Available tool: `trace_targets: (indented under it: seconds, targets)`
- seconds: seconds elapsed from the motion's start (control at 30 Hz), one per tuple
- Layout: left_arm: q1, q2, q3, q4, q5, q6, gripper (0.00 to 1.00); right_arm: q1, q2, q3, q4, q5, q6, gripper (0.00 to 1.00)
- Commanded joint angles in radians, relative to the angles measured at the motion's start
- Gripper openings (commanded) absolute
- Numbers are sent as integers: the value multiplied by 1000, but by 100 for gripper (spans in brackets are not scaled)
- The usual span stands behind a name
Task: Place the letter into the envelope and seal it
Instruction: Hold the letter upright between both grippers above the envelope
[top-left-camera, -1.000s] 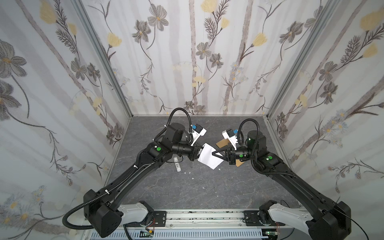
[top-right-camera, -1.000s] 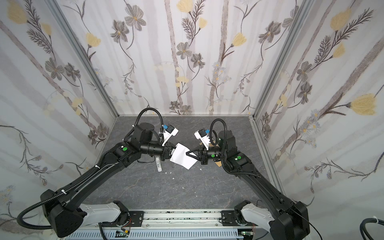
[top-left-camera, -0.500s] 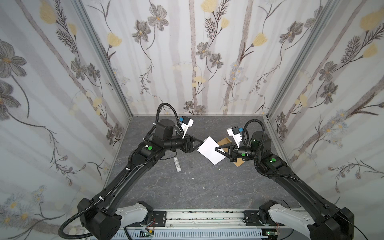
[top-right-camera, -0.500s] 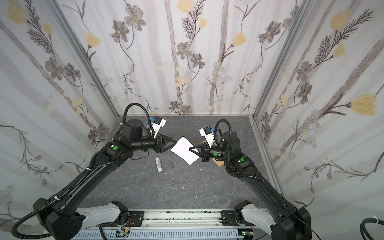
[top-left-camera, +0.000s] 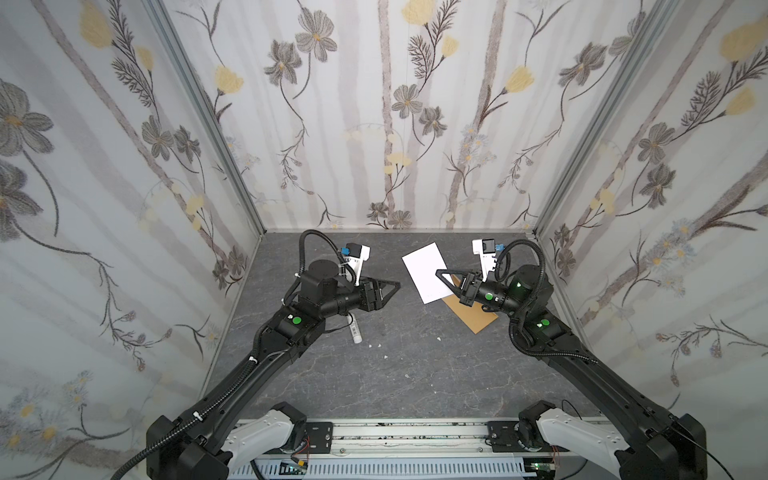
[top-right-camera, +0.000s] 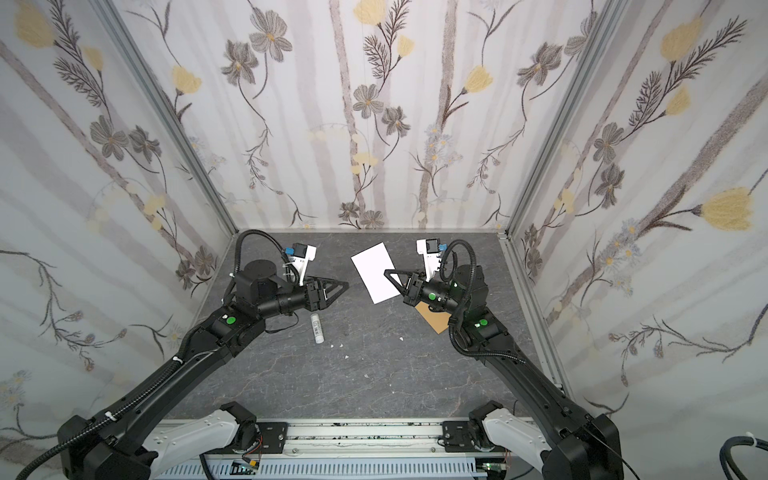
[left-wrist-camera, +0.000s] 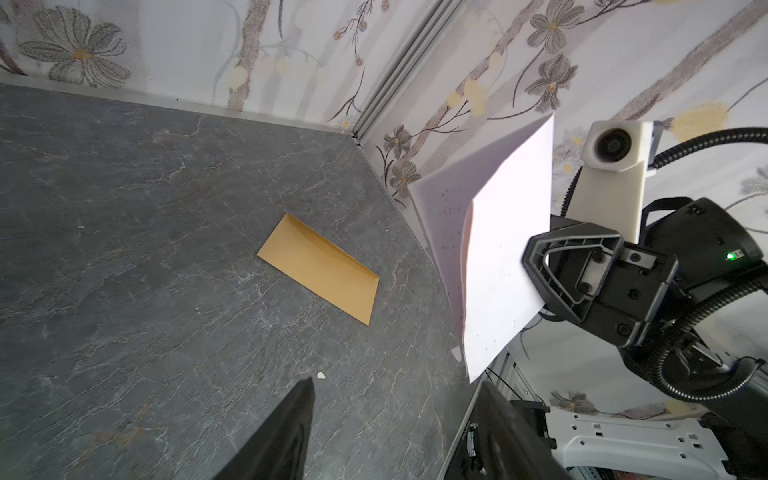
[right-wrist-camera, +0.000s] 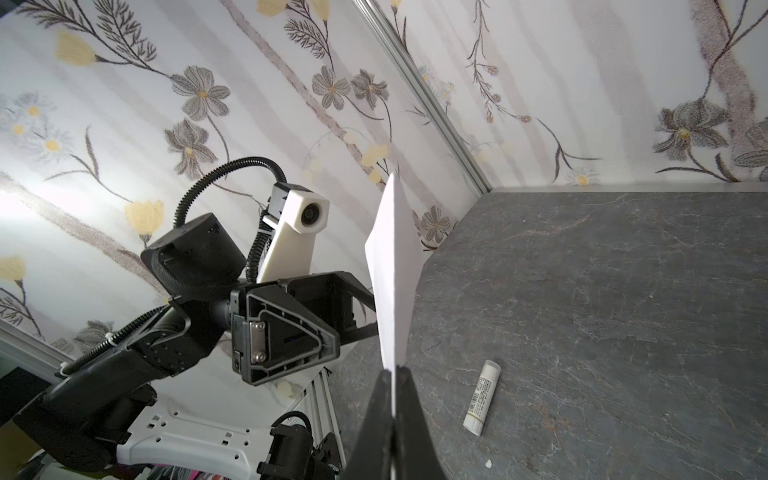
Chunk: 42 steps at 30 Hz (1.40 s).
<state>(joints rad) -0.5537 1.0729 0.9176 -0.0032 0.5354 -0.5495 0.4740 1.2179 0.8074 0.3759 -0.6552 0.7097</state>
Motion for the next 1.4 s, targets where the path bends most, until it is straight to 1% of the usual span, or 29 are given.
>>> trace_targets:
  seconds: [0.0,0.03,0.07,0.23,0.4,0.63,0.83,0.9,0.93,1.07,1.2,1.23,1.37]
  targets:
    - [-14,10,-59,288,31,-117,61,21,15,-16,144,19,88,0]
    - [-19,18,-82,350,37,-140,61,27,18,-21,162,22,98,0]
    - [-24,26,-88,377,31,-142,60,32,20,-24,171,25,107,0]
    - [-56,56,-67,419,10,-114,59,49,26,-30,193,34,123,0]
    - [-75,99,-43,436,36,-116,58,52,34,-25,191,49,123,0]
    - [-83,102,-50,467,17,-115,57,54,51,-24,248,0,156,0]
    - [-83,139,-35,503,33,-128,55,59,55,-25,279,-24,175,0]
    - [-86,149,-31,513,38,-130,50,60,57,-25,291,-30,183,0]
    - [-85,151,-30,518,39,-132,46,60,58,-27,293,-30,185,0]
    - [-85,144,-29,532,39,-129,20,62,64,-31,296,-36,188,0]
    - [-86,139,-28,537,44,-129,5,62,72,-40,317,-43,197,0]
    - [-86,139,-28,537,47,-130,2,62,74,-40,317,-43,198,0]
    - [-84,134,-33,538,52,-130,0,61,77,-40,317,-44,197,0]
